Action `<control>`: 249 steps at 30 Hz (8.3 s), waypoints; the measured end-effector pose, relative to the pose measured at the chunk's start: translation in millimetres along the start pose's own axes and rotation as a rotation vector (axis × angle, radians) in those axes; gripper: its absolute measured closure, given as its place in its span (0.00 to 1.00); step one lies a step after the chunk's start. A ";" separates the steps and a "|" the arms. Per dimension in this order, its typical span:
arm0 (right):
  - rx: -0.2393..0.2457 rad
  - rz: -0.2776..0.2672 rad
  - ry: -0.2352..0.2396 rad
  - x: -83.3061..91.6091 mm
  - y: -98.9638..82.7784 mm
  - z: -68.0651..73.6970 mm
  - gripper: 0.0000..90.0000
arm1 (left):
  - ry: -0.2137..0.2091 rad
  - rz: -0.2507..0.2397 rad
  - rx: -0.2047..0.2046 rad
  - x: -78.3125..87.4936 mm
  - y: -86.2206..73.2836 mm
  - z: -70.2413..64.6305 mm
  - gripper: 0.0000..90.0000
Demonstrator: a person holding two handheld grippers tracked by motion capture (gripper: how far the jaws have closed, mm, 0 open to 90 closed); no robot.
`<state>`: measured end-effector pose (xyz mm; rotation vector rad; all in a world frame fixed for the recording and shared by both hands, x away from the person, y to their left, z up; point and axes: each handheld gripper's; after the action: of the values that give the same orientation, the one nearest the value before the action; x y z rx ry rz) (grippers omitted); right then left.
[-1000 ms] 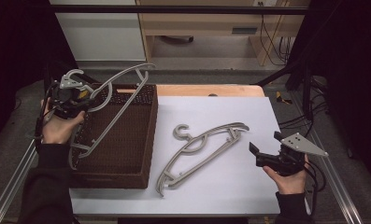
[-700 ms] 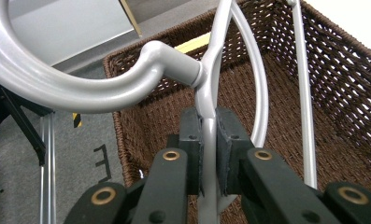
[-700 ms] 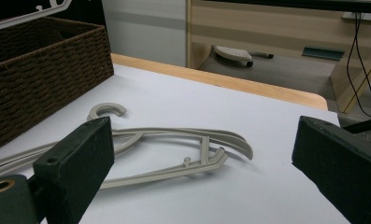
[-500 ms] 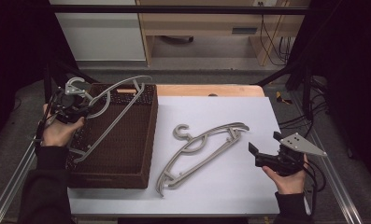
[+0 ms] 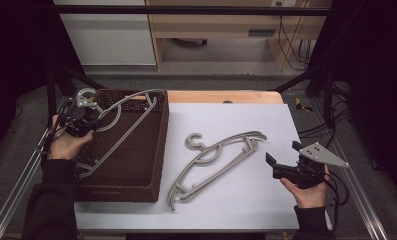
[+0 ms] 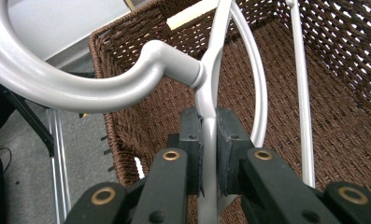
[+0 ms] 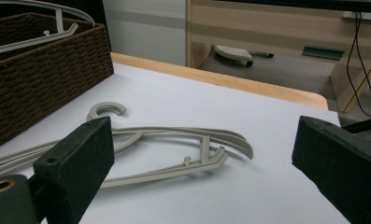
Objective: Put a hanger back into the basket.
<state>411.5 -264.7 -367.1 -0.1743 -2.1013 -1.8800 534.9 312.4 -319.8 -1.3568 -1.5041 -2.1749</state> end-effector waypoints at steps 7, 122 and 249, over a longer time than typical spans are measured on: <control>0.001 0.002 0.001 -0.8 -0.4 1.4 0.07 | 0.001 0.032 0.012 -9.4 -4.3 0.6 0.92; -0.020 -0.007 0.023 5.5 2.4 -2.5 0.09 | -0.292 -0.087 -0.158 -137.6 24.4 -248.7 0.47; -0.023 -0.005 0.026 8.1 -0.2 -7.0 0.10 | -0.301 -0.170 -0.100 -69.2 69.4 -233.9 0.91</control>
<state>404.9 -272.6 -364.2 -0.1485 -2.0653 -1.9003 479.6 66.0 -344.1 -1.7129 -1.6876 -2.2523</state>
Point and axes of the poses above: each handheld gripper's, and its own axes: x roughly backward along the jaws, y roughly out of its top, z roughly to its left, and after that the axes turned 15 degrees about -y, right-handed
